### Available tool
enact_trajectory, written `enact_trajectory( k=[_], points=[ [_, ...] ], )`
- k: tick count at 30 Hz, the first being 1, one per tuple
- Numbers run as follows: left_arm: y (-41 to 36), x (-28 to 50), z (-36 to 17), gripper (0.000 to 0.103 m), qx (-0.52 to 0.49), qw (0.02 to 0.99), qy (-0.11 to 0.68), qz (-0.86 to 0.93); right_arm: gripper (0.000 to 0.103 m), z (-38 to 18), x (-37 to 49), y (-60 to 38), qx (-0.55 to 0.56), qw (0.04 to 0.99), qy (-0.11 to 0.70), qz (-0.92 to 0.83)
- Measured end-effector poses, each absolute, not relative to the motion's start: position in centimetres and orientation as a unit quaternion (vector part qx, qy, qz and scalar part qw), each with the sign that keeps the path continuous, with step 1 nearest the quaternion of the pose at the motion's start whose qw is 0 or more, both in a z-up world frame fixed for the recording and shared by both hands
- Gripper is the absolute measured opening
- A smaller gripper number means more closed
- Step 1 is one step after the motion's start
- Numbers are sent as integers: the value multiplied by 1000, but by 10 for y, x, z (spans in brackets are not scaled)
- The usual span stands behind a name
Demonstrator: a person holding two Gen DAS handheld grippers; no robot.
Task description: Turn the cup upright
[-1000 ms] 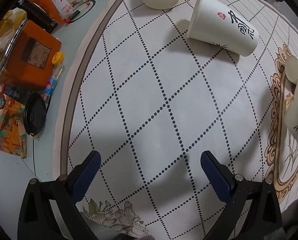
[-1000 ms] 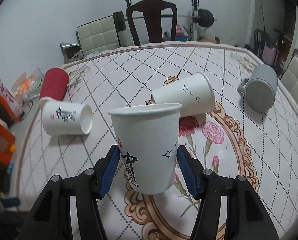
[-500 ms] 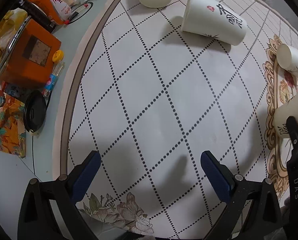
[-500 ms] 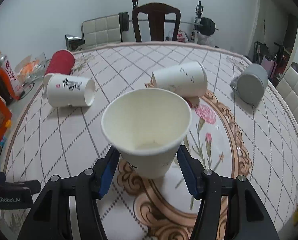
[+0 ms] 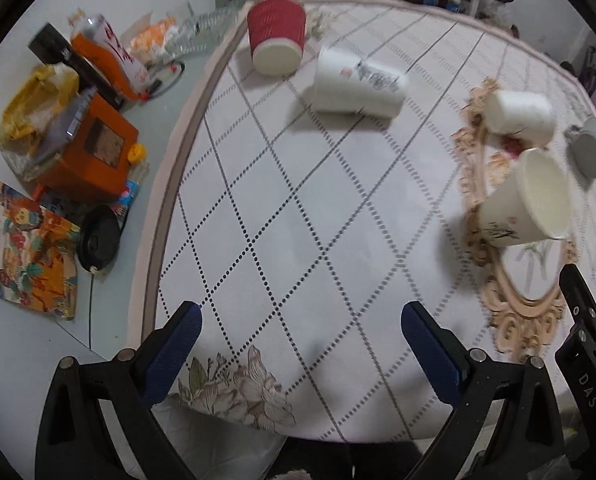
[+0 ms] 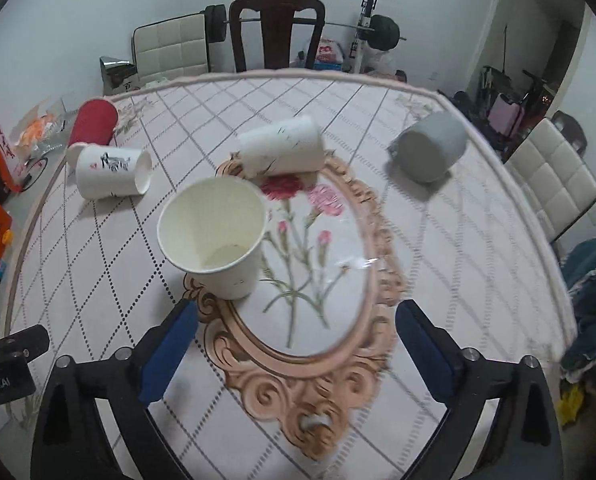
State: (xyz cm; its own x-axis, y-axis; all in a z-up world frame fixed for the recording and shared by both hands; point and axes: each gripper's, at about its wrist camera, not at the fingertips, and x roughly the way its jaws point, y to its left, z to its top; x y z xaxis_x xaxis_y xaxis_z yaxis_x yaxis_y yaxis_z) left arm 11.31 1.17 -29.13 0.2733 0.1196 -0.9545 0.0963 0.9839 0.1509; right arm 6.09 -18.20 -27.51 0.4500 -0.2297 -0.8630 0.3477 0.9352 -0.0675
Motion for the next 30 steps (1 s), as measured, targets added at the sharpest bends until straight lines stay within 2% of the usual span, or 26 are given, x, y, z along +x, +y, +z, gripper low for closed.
enact_trajectory(
  k=[18, 30],
  points=[
    [-4, -14, -110, 102, 67, 884, 463, -15, 103, -77, -62, -200, 36, 877, 453, -156],
    [6, -61, -65, 103, 58, 904, 423, -21, 103, -12, -116, -195, 36, 894, 421, -150]
  ],
)
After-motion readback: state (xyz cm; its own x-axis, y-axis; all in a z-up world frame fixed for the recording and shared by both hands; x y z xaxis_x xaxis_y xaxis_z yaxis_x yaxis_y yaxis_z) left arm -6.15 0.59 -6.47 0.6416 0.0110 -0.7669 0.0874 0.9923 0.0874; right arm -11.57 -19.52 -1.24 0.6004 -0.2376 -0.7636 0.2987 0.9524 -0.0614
